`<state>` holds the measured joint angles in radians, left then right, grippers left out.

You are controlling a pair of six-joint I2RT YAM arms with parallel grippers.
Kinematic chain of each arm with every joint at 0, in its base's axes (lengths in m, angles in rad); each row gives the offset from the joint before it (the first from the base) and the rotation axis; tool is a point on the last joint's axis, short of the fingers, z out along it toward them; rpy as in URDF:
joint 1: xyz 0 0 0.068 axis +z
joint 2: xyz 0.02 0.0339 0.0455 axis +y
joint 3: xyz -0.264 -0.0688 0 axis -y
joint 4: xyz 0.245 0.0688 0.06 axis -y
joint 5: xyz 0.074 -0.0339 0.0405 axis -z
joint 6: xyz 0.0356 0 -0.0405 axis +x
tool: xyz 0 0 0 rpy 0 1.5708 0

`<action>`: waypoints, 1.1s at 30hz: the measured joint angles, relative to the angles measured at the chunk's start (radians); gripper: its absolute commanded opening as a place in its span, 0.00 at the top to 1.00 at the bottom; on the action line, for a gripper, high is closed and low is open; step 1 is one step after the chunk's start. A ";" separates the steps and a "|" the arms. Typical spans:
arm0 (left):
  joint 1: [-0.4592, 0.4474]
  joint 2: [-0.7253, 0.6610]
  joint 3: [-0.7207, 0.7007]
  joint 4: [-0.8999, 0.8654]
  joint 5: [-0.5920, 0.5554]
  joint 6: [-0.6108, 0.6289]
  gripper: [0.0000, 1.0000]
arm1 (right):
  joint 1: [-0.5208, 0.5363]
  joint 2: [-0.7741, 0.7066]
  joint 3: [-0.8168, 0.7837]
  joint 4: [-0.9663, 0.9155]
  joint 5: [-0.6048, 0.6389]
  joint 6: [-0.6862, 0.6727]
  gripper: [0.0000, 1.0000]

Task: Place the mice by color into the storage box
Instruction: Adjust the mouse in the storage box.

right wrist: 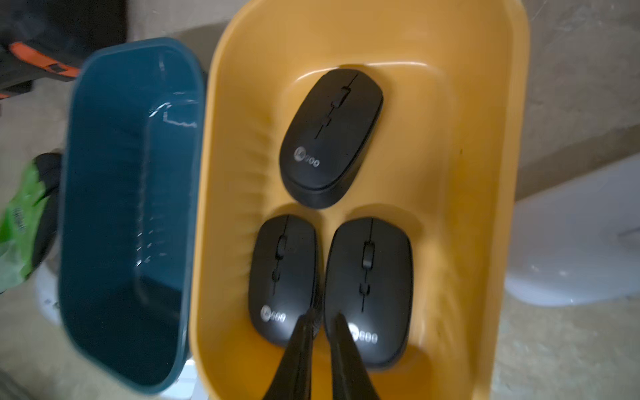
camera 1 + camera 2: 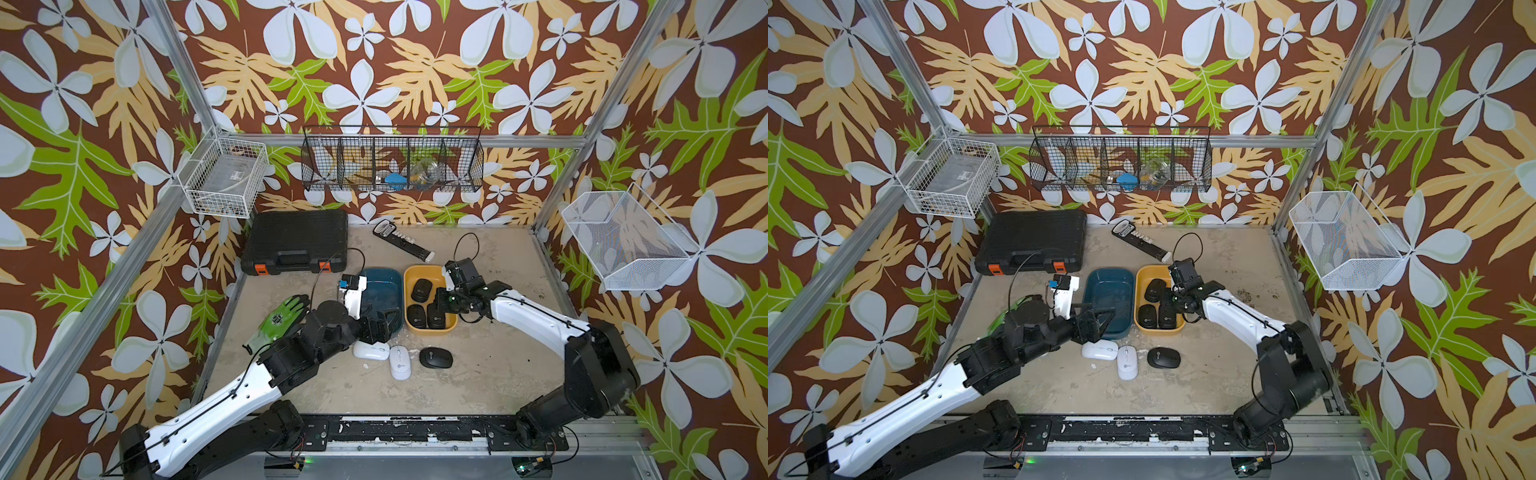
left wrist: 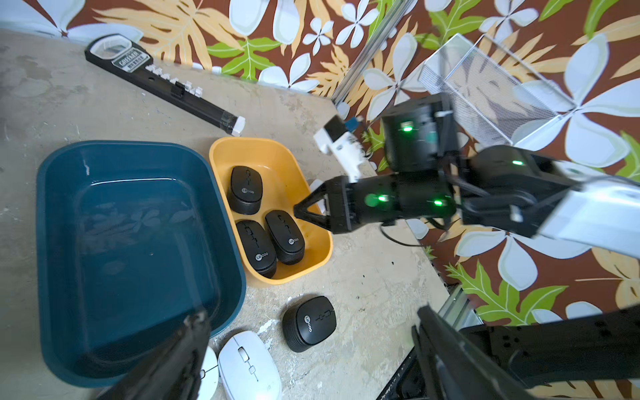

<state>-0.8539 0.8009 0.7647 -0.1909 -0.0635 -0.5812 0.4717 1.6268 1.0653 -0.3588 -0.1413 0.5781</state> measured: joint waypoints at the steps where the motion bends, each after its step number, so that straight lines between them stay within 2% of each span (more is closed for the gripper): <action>1: 0.000 -0.032 -0.007 -0.002 -0.001 0.006 0.03 | 0.000 0.039 0.019 -0.001 0.013 0.000 0.85; 9: 0.000 -0.183 -0.007 -0.067 -0.042 0.040 0.00 | -0.001 0.236 0.156 -0.003 0.101 -0.003 0.84; 20: 0.000 -0.208 0.025 -0.151 -0.097 0.077 0.00 | -0.010 0.386 0.302 -0.036 0.198 -0.032 0.81; 29: 0.000 -0.223 0.010 -0.169 -0.111 0.082 0.00 | -0.008 0.407 0.319 -0.008 0.170 -0.050 0.66; 33: 0.000 -0.229 -0.006 -0.170 -0.111 0.079 0.00 | -0.007 0.340 0.271 0.010 0.169 -0.056 0.56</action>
<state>-0.8536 0.5724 0.7589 -0.3607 -0.1745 -0.5026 0.4648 1.9667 1.3365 -0.3492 0.0277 0.5220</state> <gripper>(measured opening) 0.997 0.408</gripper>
